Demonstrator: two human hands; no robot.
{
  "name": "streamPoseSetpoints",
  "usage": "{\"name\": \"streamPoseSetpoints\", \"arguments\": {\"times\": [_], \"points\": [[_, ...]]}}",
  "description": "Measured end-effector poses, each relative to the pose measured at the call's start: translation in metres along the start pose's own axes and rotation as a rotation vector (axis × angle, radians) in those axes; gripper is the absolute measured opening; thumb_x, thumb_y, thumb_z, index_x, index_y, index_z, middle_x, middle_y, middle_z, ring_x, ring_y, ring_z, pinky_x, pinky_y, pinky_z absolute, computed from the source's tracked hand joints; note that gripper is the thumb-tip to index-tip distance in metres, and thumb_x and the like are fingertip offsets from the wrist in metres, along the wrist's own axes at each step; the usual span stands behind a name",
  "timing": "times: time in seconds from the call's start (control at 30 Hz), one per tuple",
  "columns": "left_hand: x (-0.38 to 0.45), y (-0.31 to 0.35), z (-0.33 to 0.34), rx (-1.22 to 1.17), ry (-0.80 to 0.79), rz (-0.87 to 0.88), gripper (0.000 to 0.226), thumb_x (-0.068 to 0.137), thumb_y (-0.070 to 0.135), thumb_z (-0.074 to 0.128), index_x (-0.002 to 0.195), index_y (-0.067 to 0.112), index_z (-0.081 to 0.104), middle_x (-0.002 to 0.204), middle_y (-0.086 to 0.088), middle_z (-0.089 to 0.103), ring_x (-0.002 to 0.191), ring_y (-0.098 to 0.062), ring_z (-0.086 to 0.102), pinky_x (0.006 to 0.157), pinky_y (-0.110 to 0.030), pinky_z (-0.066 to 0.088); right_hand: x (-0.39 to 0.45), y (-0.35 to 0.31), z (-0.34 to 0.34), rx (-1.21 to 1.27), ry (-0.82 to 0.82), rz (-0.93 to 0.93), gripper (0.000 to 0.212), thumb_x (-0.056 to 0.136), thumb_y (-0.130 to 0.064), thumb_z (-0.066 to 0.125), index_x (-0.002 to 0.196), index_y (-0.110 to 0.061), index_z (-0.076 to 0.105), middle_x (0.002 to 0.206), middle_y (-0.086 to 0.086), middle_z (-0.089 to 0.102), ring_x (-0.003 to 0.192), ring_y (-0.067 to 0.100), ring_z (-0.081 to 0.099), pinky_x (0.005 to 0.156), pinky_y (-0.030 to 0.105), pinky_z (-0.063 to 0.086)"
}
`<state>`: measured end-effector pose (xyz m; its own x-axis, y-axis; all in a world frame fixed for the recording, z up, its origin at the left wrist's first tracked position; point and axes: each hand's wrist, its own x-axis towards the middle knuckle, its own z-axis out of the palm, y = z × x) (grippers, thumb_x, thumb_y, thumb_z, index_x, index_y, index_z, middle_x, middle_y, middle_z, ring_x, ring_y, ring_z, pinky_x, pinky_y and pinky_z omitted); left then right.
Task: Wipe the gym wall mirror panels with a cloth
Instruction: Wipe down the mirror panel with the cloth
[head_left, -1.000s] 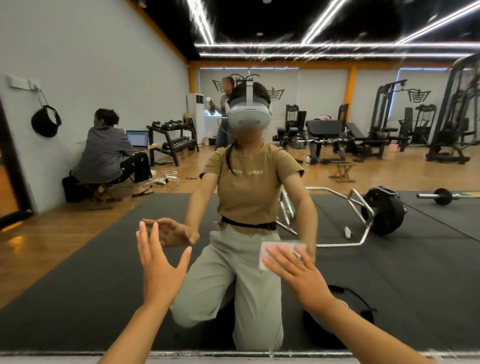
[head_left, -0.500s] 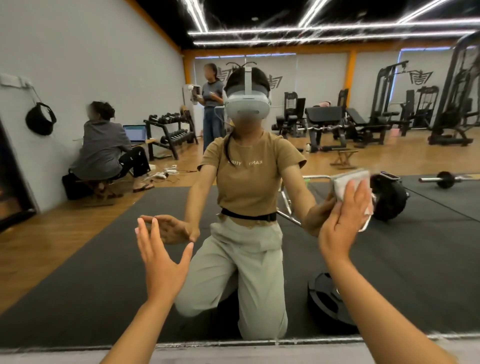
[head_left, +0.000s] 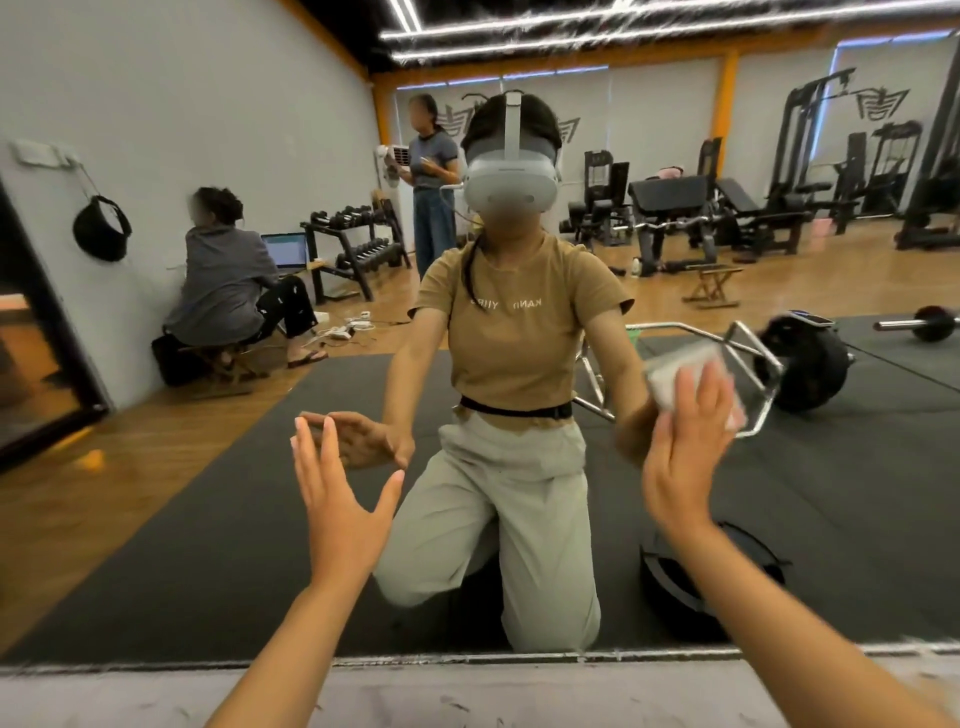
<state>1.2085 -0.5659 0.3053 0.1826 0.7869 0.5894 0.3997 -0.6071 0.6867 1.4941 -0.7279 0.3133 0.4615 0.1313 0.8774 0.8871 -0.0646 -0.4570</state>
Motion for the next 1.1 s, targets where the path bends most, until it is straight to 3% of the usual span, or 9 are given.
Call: {"name": "streamPoseSetpoints", "arguments": {"times": [0.2,0.27,0.4,0.5,0.6,0.77,0.9,1.0,1.1], "points": [[0.000,-0.003,-0.002,0.008,-0.004,0.002,0.098,0.087,0.033,0.073,0.158,0.030,0.006,0.162,0.019,-0.019,0.148,-0.002,-0.018,0.116,-0.032,0.007,0.048,-0.021,0.003,-0.073,0.081,-0.148,0.052,0.103,-0.008,0.034,0.154,-0.020,0.028,0.162,0.000,0.013,0.151,0.015,0.001,0.120,0.032,-0.004],[0.001,-0.004,-0.001,0.004,0.000,0.005,0.098,0.087,0.032,0.073,0.158,0.031,0.006,0.163,0.018,-0.018,0.149,-0.003,-0.018,0.116,-0.033,0.007,-0.001,-0.003,0.013,-0.139,-0.058,-0.286,0.058,0.098,-0.006,0.035,0.153,-0.023,0.028,0.164,-0.006,0.008,0.152,0.016,0.004,0.118,0.038,0.002],[0.001,-0.004,-0.001,0.006,-0.015,0.013,0.098,0.088,0.033,0.072,0.157,0.035,0.003,0.161,0.020,-0.021,0.148,-0.001,-0.020,0.116,-0.034,0.007,-0.124,0.051,0.008,-0.431,-0.582,-0.781,0.096,0.069,0.001,0.036,0.158,-0.025,0.015,0.165,-0.006,0.012,0.153,0.016,0.008,0.121,0.040,0.006],[0.000,-0.007,-0.005,0.029,-0.037,0.024,0.097,0.088,0.035,0.072,0.157,0.035,0.004,0.160,0.022,-0.022,0.147,0.001,-0.021,0.116,-0.032,0.008,-0.147,0.061,-0.001,-0.483,-0.798,-0.819,0.096,0.066,-0.006,0.038,0.158,-0.023,0.018,0.163,-0.005,0.017,0.152,0.014,0.008,0.124,0.037,0.000],[0.002,-0.012,-0.010,0.091,-0.054,0.046,0.098,0.088,0.036,0.072,0.158,0.033,0.003,0.160,0.021,-0.025,0.146,0.001,-0.023,0.116,-0.035,0.011,-0.116,0.033,0.010,-0.405,-0.713,-0.782,0.093,0.068,-0.002,0.036,0.156,-0.024,0.019,0.165,-0.007,0.012,0.152,0.012,0.009,0.123,0.036,0.003],[0.003,-0.018,-0.008,0.189,-0.057,0.087,0.101,0.087,0.038,0.071,0.159,0.026,0.000,0.161,0.013,-0.027,0.147,-0.006,-0.024,0.115,-0.035,0.013,-0.015,-0.056,0.040,-0.163,-0.284,-0.570,0.072,0.082,0.007,0.050,0.150,-0.016,0.040,0.161,0.003,0.029,0.150,0.021,0.021,0.118,0.047,0.017],[0.003,-0.025,-0.011,0.256,-0.065,0.133,0.100,0.088,0.038,0.071,0.158,0.027,0.001,0.162,0.009,-0.025,0.149,-0.010,-0.022,0.117,-0.036,0.014,0.024,-0.106,0.060,-0.063,-0.131,-0.400,0.061,0.089,0.003,0.039,0.149,-0.011,0.041,0.161,0.008,0.024,0.151,0.028,0.016,0.115,0.054,0.015],[0.005,-0.035,-0.019,0.361,-0.077,0.209,0.098,0.089,0.038,0.070,0.159,0.026,0.002,0.164,0.004,-0.021,0.151,-0.015,-0.015,0.118,-0.037,0.013,-0.017,-0.094,0.079,-0.124,-0.149,-0.461,0.066,0.087,-0.001,0.037,0.151,-0.016,0.034,0.164,0.003,0.018,0.152,0.022,0.008,0.118,0.047,0.008],[0.010,-0.050,-0.031,0.509,-0.094,0.348,0.095,0.089,0.035,0.070,0.159,0.022,0.007,0.166,-0.006,-0.012,0.153,-0.023,-0.004,0.120,-0.042,0.010,-0.097,-0.055,0.087,-0.283,-0.407,-0.817,0.084,0.078,-0.001,0.038,0.157,-0.023,0.020,0.165,-0.003,0.012,0.152,0.019,0.010,0.121,0.040,0.006]]}}
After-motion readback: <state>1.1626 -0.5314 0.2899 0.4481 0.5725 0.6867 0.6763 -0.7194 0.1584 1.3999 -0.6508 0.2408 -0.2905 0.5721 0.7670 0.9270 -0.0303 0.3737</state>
